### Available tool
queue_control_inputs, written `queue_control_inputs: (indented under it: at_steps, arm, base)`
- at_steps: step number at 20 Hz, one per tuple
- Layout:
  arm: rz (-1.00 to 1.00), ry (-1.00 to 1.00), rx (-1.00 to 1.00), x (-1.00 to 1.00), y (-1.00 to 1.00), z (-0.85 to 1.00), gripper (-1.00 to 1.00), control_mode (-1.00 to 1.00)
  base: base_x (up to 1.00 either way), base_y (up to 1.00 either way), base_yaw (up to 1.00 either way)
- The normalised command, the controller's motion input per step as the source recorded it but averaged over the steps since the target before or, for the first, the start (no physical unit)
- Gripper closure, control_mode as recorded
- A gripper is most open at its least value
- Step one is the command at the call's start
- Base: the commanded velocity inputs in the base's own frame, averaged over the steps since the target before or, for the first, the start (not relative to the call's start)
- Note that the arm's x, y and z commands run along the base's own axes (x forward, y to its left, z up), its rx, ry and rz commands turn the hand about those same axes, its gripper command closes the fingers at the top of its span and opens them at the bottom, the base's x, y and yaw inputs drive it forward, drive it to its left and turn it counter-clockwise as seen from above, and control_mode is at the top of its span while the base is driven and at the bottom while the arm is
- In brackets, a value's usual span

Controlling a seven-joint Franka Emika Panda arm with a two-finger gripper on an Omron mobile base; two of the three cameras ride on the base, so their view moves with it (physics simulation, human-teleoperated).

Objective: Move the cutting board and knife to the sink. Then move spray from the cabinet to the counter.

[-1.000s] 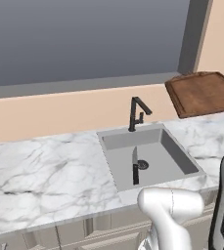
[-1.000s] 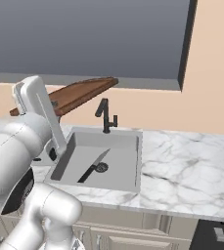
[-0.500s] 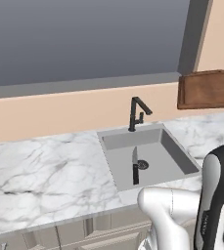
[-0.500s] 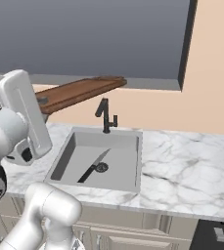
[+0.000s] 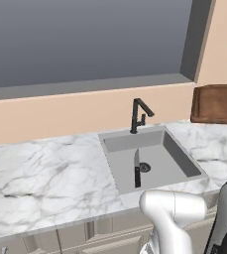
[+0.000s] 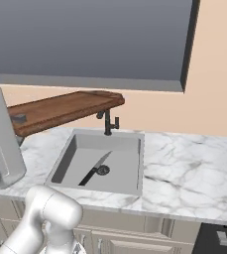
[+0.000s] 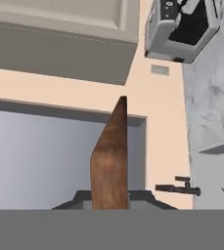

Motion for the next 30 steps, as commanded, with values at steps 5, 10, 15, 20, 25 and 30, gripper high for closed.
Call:
queue_control_inputs:
  at_steps: [5, 10, 15, 20, 25, 30]
  arm:
    - [-0.08, 0.0, 0.0, -0.23, -0.02, -0.68, 1.0, -1.0]
    - [-0.05, 0.05, 0.0, -0.51, -0.03, -0.7, 1.0, -1.0]
    - [0.01, 0.12, 0.0, 0.15, 0.0, -0.31, 1.0, -1.0]
    - [0.24, 0.02, 0.03, 0.62, -0.01, -0.25, 1.0, -1.0]
    - [0.4, 0.0, 0.07, 0.81, -0.07, -0.21, 1.0, -1.0]
    - [0.43, 0.0, 0.07, 0.62, 0.0, -0.32, 1.0, -1.0]
  base:
    - [0.0, 0.0, 0.0]
    - [0.0, 0.0, 0.0]
    - [0.0, 0.0, 0.0]
    - [0.0, 0.0, 0.0]
    - [0.0, 0.0, 0.0]
    - [0.0, 0.0, 0.0]
